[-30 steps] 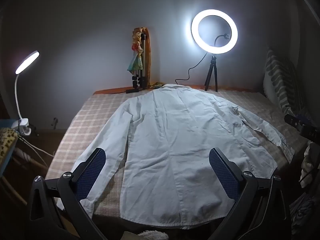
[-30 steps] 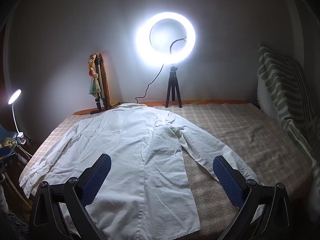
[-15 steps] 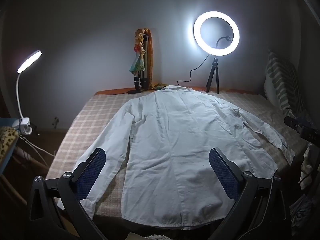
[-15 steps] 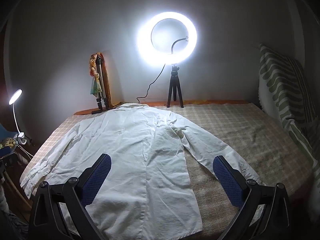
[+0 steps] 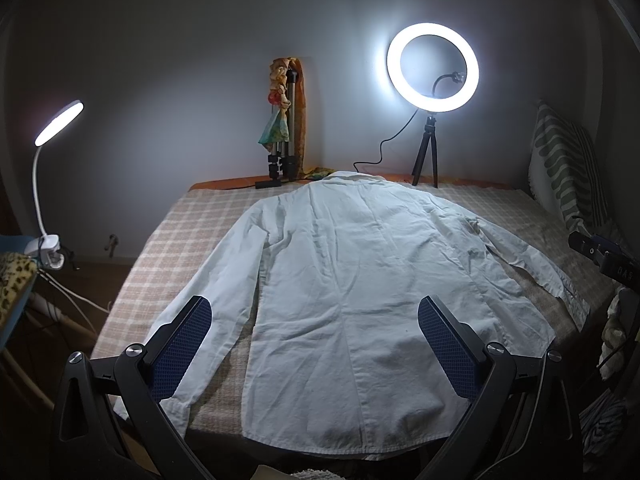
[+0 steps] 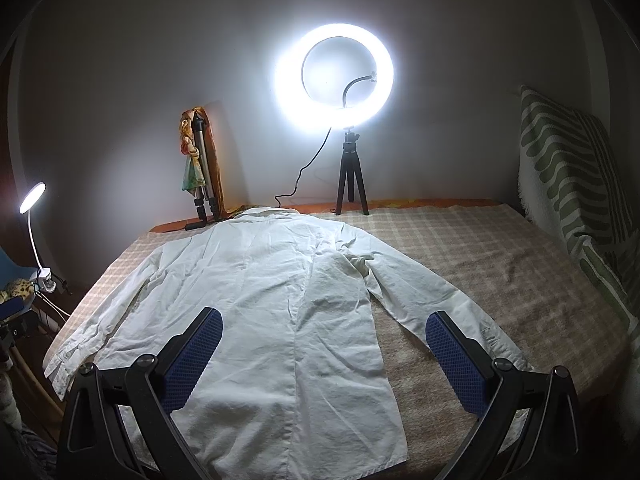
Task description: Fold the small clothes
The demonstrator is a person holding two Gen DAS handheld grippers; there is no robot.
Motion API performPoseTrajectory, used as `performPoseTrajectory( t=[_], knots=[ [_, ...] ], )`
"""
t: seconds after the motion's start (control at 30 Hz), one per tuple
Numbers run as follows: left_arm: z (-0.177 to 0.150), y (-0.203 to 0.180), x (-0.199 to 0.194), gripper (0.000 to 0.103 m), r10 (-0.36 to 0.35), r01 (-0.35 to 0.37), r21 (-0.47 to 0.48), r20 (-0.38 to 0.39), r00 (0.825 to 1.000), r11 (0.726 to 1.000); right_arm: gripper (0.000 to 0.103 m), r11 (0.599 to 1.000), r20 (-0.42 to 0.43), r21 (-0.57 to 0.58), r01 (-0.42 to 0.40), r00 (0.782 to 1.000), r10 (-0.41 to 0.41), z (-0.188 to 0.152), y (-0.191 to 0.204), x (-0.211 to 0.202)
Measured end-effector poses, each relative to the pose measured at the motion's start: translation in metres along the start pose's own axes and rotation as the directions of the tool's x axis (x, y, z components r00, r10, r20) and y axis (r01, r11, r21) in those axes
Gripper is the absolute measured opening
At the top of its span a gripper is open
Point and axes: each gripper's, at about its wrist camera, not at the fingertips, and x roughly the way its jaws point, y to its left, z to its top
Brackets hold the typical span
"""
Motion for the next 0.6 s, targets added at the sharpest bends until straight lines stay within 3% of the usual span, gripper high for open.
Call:
performPoseTrajectory(
  t=[0.6],
  knots=[
    [0.0006, -0.0008, -0.0004, 0.102, 0.0, 0.0, 0.002, 0.002, 1.0, 1.0, 0.103, 1.0, 0.002, -0.003, -0.008, 1.0, 0.008, -0.0005, 0.002, 0.0003]
  ],
)
